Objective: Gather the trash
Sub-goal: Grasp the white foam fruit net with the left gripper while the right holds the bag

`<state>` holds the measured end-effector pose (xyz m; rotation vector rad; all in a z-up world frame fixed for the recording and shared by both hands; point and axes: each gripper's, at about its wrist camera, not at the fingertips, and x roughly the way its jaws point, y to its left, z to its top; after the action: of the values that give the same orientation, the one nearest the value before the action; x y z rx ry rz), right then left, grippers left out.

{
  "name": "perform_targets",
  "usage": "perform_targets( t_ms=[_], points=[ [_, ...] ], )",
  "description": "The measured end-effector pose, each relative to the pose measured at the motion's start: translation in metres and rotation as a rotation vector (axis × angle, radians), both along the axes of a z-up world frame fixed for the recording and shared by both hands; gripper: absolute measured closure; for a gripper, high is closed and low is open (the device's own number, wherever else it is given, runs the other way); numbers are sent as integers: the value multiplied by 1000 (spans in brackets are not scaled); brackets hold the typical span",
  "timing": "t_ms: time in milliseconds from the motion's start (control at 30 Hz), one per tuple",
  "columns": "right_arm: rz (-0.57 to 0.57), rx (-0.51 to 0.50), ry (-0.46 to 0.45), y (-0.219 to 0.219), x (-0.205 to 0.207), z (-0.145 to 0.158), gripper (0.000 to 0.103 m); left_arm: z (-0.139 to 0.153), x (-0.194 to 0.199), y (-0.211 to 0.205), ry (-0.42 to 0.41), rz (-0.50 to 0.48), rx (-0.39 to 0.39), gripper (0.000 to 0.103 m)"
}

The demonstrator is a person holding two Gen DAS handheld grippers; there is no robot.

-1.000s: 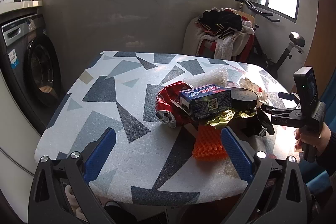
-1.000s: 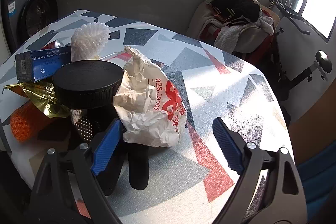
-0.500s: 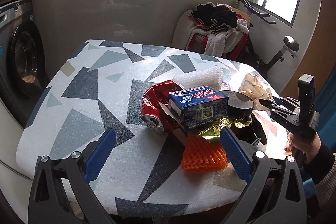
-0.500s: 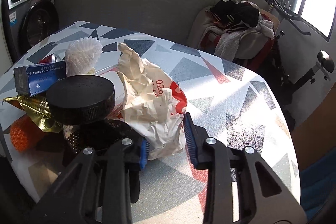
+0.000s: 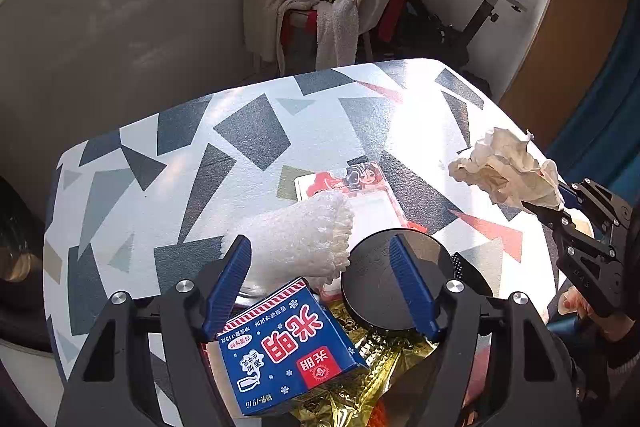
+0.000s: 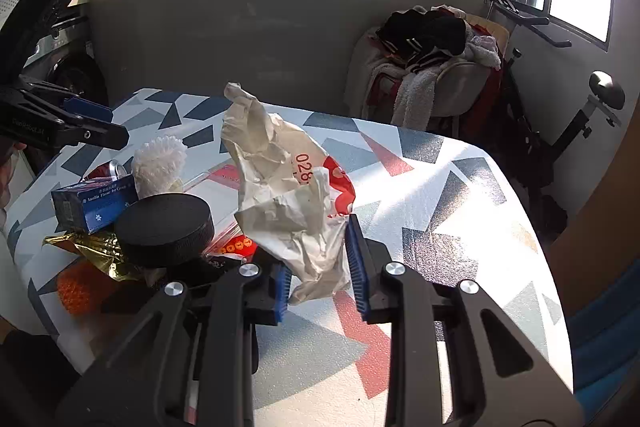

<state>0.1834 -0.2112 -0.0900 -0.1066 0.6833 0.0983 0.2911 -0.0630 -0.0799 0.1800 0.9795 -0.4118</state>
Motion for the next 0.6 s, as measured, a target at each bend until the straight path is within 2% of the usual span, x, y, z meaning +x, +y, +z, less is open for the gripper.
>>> perform_targets(
  t_ms=[100, 200, 300, 400, 433, 600],
  points=[
    [-10, 1, 4, -7, -5, -3, 75, -13, 21, -4, 40, 56, 2, 36],
    [-21, 9, 11, -14, -7, -6, 75, -27, 36, -1, 107, 110, -38, 45],
    [-28, 20, 17, -18, -9, -9, 75, -39, 41, -5, 157, 98, -36, 53],
    [-26, 28, 20, -17, -11, -10, 75, -39, 36, -9, 125, 67, -5, 74],
    [-27, 33, 21, -16, -12, -11, 75, -35, 34, -7, 107, 64, -17, 86],
    [-28, 45, 6, -13, -18, -2, 75, 3, 32, 10, 24, 82, -86, 91]
  ],
)
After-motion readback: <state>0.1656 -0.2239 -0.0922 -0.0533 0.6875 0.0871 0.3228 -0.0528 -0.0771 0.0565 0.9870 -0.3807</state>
